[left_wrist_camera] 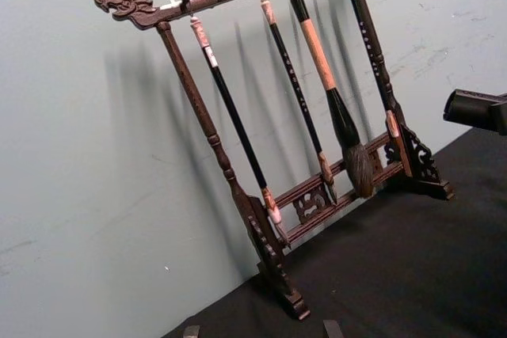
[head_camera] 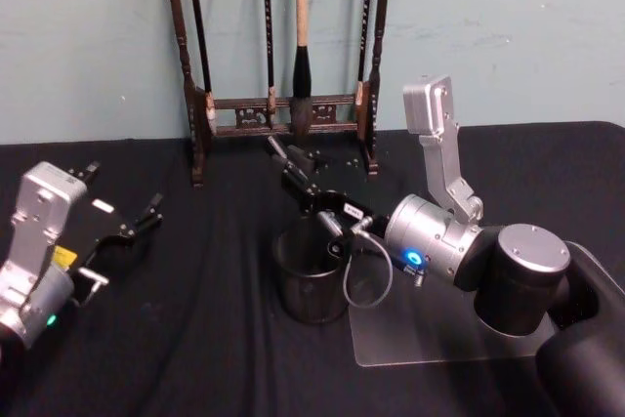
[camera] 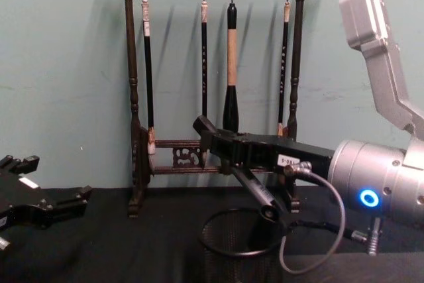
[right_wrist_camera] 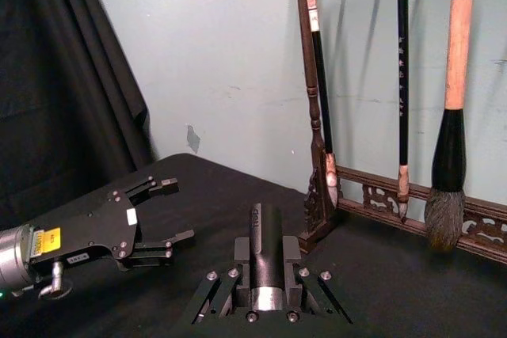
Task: Pick up the water-based marker from the table and place it into the pen holder.
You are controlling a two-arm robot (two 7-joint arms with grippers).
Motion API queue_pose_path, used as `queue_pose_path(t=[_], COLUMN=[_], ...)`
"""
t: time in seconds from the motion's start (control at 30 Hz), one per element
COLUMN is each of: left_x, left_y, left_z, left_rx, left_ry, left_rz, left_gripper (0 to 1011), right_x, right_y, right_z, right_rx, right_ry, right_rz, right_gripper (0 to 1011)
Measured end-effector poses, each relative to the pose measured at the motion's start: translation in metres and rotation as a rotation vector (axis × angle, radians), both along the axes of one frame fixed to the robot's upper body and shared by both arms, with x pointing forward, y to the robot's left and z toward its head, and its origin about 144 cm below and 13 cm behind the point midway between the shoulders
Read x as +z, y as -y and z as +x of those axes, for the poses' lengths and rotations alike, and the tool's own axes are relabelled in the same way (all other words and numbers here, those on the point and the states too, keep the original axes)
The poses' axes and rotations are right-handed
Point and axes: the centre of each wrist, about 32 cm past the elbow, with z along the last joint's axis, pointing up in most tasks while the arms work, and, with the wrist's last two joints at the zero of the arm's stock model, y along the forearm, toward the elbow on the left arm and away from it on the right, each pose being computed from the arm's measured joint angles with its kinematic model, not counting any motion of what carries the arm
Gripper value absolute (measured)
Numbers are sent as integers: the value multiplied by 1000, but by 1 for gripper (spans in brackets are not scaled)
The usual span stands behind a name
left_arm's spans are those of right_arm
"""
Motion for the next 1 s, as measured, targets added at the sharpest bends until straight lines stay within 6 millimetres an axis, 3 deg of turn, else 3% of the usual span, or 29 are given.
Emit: queue_pose_path(t=[0.73, 0.77, 0.87, 0.9, 0.93, 0.97, 1.0], left_x=[0, 0, 0, 0, 0, 0, 0], left_y=[0, 0, 0, 0, 0, 0, 0], left_z=[0, 0, 0, 0, 0, 0, 0], left_rx=[0, 0, 0, 0, 0, 0, 0], left_ry=[0, 0, 0, 0, 0, 0, 0], left_rz=[0, 0, 0, 0, 0, 0, 0], left_gripper=[1009, 1009, 1009, 1009, 1009, 1009, 1009], right_x=[0, 0, 0, 0, 0, 0, 0], right_y=[0, 0, 0, 0, 0, 0, 0], right_z=[0, 0, 0, 0, 0, 0, 0], right_rx=[-2, -2, -2, -2, -2, -2, -2], right_ry=[0, 0, 0, 0, 0, 0, 0], right_rz=[3, 3, 3, 3, 3, 3, 3], right_gripper=[241, 307, 307, 531, 616, 616, 717])
